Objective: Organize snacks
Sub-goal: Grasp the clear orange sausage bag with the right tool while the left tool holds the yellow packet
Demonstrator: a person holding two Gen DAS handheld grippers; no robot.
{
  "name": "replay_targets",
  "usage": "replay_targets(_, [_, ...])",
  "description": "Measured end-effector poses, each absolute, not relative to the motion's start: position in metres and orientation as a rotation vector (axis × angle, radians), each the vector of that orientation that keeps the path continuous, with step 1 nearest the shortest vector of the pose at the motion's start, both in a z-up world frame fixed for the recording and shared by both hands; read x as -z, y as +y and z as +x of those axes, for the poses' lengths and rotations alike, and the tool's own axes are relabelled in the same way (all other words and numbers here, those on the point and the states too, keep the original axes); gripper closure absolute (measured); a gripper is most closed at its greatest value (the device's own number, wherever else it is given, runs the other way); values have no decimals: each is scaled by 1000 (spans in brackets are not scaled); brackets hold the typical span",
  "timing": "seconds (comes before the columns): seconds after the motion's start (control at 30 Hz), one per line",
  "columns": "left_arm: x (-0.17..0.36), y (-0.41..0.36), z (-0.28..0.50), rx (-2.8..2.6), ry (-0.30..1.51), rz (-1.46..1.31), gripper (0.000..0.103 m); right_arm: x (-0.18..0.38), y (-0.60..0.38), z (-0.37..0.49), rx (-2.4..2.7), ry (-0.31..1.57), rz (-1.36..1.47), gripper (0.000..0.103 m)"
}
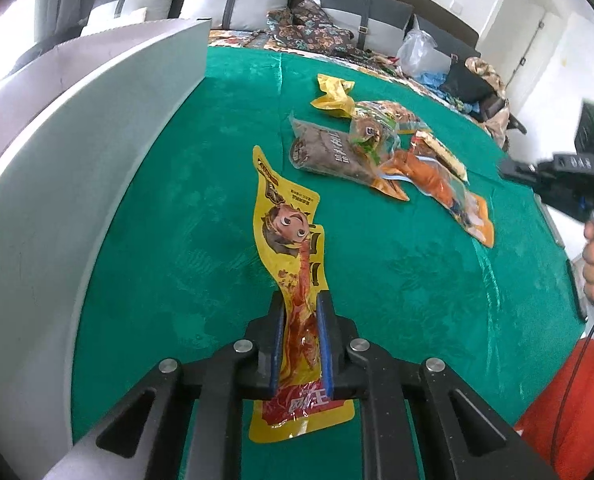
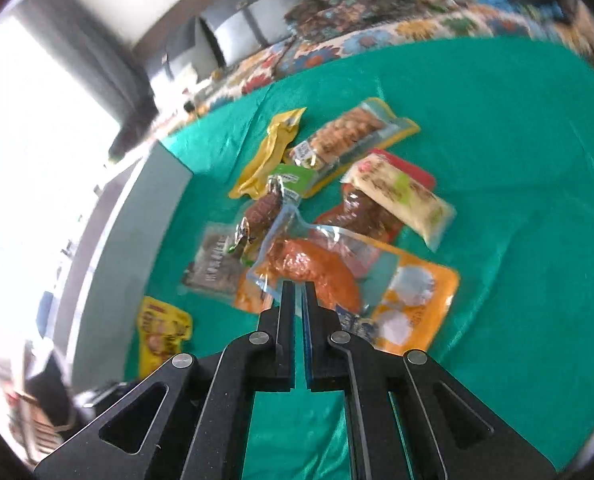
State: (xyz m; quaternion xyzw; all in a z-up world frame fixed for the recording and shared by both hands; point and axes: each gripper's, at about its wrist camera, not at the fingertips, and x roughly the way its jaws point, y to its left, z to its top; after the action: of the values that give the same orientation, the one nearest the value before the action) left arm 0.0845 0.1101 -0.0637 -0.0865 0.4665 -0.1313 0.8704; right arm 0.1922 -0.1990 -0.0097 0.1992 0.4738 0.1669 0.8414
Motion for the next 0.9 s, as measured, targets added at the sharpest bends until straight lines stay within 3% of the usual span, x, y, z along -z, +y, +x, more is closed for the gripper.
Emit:
replay_targets(0.1, [65, 113, 84, 277, 975, -205, 89, 11, -212, 188, -344, 1022, 448, 99])
replay_targets(0.2, [65, 113, 83, 282, 971, -207, 89, 9, -192, 190, -313, 1045, 215, 82])
replay_targets(0.23, [66, 114, 84, 282, 971, -209, 89, 9, -179, 191, -337, 1039, 135, 47])
replay_targets(0.27, [66, 114, 83, 283, 970, -214, 89, 11, -166, 193, -372, 1028, 44, 36])
replay_targets(0.37, [66, 118, 82, 287, 967, -237, 89, 26, -121, 212, -411, 1009, -237, 37])
replay_targets(0.5, [62, 125, 79, 299, 956, -271, 92, 71, -83, 240, -415, 1135, -419, 37])
replay_targets(0.53, [61, 126, 78, 304, 952, -277, 93, 68, -83, 244, -397, 1123, -400, 46])
replay_targets(0.57, [59, 128, 76, 310, 945, -289, 102, 65, -84, 247, -365, 1142, -372, 57])
replay_targets(0.63, [58, 131, 77, 323, 946, -312, 102, 58, -93, 249, -350, 1185, -290, 70])
replay_targets(0.9, [62, 134, 79, 336, 952, -346, 102, 21, -167, 224, -395, 1144, 126, 71])
